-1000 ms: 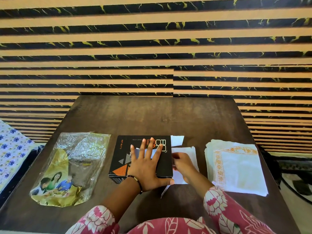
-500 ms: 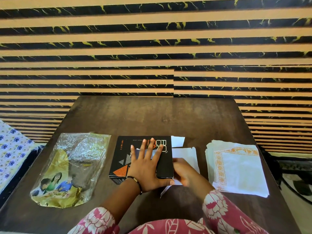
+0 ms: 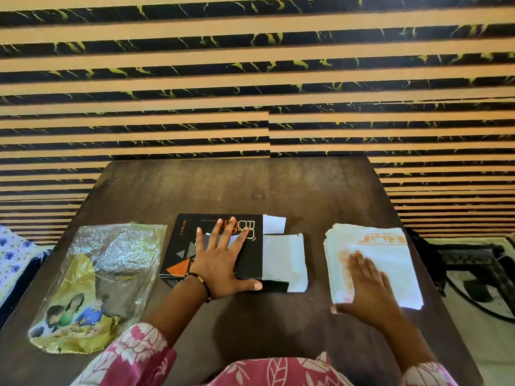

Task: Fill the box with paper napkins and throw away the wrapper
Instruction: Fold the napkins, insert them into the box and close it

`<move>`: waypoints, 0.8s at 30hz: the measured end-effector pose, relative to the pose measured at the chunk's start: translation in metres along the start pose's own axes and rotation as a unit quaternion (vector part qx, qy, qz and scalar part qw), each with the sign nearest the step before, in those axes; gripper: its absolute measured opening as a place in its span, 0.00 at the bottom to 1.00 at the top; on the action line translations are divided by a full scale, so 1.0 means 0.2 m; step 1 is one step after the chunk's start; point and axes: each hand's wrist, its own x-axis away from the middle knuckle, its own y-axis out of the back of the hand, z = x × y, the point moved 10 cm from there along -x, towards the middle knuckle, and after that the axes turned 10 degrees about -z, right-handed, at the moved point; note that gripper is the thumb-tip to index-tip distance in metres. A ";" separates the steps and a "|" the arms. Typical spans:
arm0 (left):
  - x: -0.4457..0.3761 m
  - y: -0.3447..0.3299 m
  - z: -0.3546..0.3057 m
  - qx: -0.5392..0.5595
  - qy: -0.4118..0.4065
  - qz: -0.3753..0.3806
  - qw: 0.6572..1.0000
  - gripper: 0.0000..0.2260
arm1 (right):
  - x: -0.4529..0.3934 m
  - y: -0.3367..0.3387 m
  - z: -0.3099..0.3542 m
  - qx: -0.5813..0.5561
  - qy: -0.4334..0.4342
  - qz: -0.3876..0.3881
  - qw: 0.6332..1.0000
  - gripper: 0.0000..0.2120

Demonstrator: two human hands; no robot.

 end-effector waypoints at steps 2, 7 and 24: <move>0.00 0.00 0.00 0.002 -0.001 0.000 1.000 0.52 | 0.00 -0.04 -0.01 0.011 0.040 -0.054 0.998 0.51; 0.00 0.00 0.00 0.002 -0.004 -0.009 1.000 0.52 | 0.00 0.01 -0.03 0.026 0.033 -0.140 0.989 0.34; -0.02 -0.02 -0.09 0.054 0.043 0.051 0.996 0.53 | -0.08 0.43 -0.14 -0.228 -0.166 -0.173 0.944 0.24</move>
